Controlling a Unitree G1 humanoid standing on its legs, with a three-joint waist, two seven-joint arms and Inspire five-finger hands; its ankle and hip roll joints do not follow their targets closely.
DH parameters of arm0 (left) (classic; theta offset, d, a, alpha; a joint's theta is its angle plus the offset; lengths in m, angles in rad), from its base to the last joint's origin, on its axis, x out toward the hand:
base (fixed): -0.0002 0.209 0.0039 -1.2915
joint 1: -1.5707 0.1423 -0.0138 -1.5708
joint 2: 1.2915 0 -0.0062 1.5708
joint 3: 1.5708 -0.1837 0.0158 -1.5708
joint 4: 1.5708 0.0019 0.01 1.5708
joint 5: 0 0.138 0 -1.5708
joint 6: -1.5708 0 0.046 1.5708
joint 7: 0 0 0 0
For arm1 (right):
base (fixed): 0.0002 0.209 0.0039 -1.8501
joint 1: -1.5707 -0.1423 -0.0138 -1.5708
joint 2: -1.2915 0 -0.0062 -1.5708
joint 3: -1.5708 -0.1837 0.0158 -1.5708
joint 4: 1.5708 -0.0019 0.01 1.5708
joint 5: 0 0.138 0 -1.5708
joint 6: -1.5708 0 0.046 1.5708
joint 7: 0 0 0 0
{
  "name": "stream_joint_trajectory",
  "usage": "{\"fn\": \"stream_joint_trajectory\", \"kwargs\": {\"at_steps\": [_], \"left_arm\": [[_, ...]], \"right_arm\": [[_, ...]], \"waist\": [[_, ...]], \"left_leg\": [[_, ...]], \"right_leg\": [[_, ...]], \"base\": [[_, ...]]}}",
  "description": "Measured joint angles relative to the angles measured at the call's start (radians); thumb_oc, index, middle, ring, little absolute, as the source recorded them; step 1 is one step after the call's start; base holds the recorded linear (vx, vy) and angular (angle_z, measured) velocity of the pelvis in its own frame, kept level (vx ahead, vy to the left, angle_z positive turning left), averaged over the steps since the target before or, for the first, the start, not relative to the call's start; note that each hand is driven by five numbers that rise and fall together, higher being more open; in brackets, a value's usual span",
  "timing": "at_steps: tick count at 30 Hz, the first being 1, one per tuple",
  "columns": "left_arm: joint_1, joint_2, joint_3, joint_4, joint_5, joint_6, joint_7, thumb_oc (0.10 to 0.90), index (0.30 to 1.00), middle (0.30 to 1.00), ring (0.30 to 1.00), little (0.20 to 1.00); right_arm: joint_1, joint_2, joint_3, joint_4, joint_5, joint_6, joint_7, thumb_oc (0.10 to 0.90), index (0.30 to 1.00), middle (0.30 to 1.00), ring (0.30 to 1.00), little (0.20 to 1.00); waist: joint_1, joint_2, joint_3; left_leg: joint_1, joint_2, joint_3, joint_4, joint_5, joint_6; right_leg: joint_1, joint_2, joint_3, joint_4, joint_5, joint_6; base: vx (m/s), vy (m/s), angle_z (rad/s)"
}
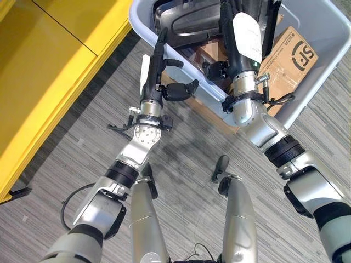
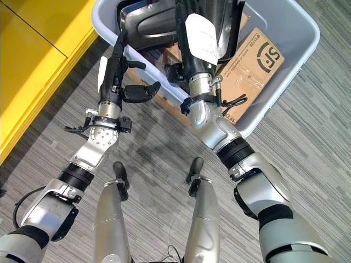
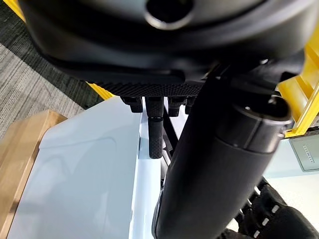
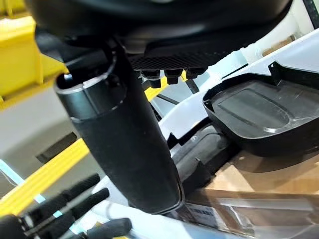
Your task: Move parts from the plastic box to the shelf.
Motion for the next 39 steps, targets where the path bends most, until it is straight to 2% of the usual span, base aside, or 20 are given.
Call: {"fn": "stream_joint_trajectory", "kwargs": {"at_steps": [15,25,39], "left_arm": [[0.025,-0.002,0.026,-0.005,0.001,0.0,0.011,0.9,1.0,1.0,1.0,1.0],[0.025,-0.007,0.024,-0.003,-0.001,-0.003,0.026,0.9,1.0,1.0,1.0,1.0],[0.01,-0.006,0.004,0.001,-0.009,-0.007,0.026,0.9,1.0,1.0,1.0,1.0]], "right_arm": [[0.048,-0.002,-0.133,0.014,-0.002,0.079,-0.116,0.9,1.0,1.0,1.0,1.0],[0.031,-0.003,-0.13,0.123,-0.004,0.093,-0.14,0.9,1.0,1.0,1.0,1.0],[-0.091,-0.008,-0.014,0.205,-0.063,0.125,-0.144,0.9,1.0,1.0,1.0,1.0]], "waist": [[-0.024,-0.001,0.0],[-0.025,-0.001,0.0],[-0.011,0.0,0.0]], "left_leg": [[0.027,-0.002,0.032,-0.018,-0.001,0.002],[0.035,-0.002,0.04,-0.032,-0.001,0.001],[0.031,-0.004,0.039,-0.048,0.005,-0.005]], "right_leg": [[0.0,0.001,0.023,-0.009,0.002,0.004],[0.0,0.001,0.025,-0.015,0.002,0.004],[-0.005,0.001,0.019,-0.023,0.003,0.005]], "base": [[0.0,0.021,-0.02],[0.0,0.001,0.0],[0.0,0.0,0.0]]}}
